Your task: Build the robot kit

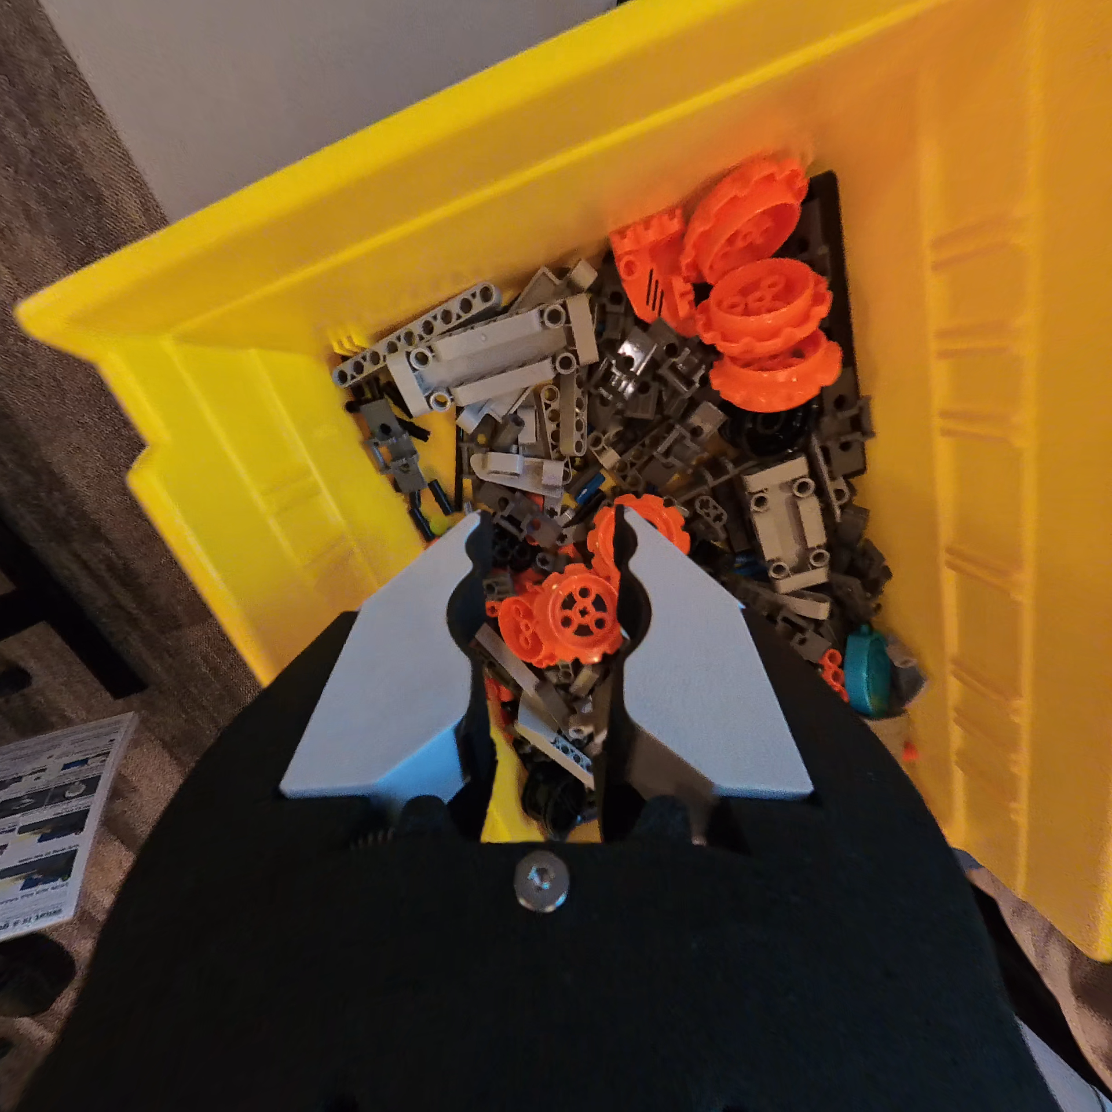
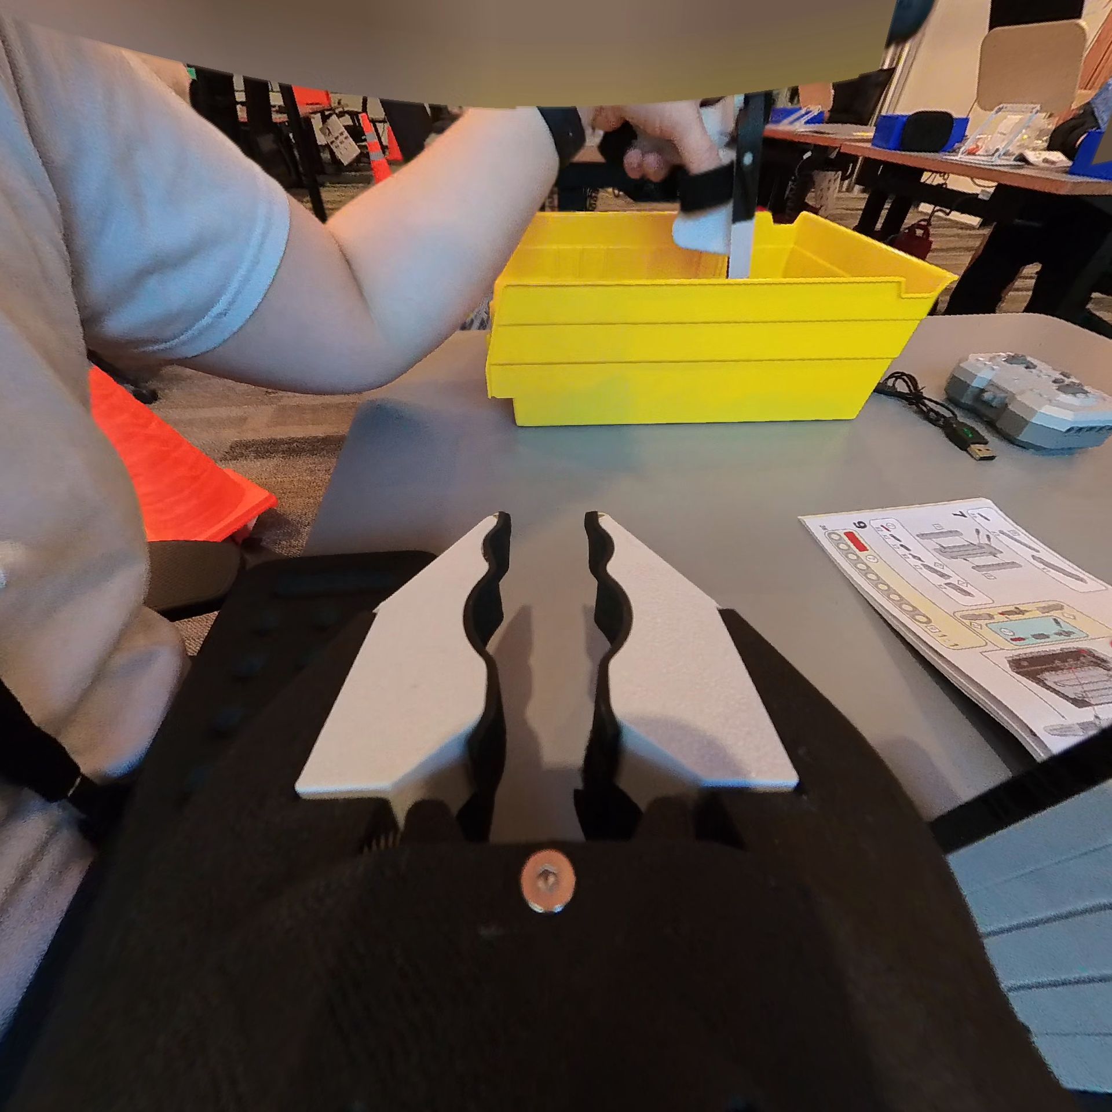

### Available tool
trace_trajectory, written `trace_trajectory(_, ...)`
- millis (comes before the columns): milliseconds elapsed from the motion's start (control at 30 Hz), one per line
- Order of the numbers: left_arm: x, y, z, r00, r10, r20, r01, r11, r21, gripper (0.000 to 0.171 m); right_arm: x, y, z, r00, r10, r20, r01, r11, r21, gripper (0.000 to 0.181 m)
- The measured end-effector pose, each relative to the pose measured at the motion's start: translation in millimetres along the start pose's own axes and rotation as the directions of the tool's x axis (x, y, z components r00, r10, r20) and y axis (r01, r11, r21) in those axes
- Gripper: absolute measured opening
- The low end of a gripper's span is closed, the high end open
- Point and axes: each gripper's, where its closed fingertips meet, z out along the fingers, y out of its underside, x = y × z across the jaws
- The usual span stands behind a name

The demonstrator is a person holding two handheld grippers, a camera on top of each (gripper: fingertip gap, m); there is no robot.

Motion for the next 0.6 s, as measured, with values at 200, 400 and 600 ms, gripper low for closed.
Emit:
trace_trajectory(200, -18, 9, 33, 0.986, 0.16, 0.054, -0.154, 0.983, -0.097, 0.049, 0, 0, 0, 1.0, 0.006, 0.008, -0.006, 1.0, 0.001, 0.025)
trace_trajectory(400, -23, 5, 42, 0.972, 0.218, 0.087, -0.215, 0.976, -0.043, 0.034, -2, 0, -1, 1.0, 0.011, 0.017, -0.011, 1.0, 0.001, 0.025)
trace_trajectory(600, -21, 2, 43, 0.945, 0.305, 0.122, -0.307, 0.952, -0.002, 0.033, -2, 2, -1, 1.0, 0.017, 0.021, -0.016, 1.0, -0.012, 0.025)
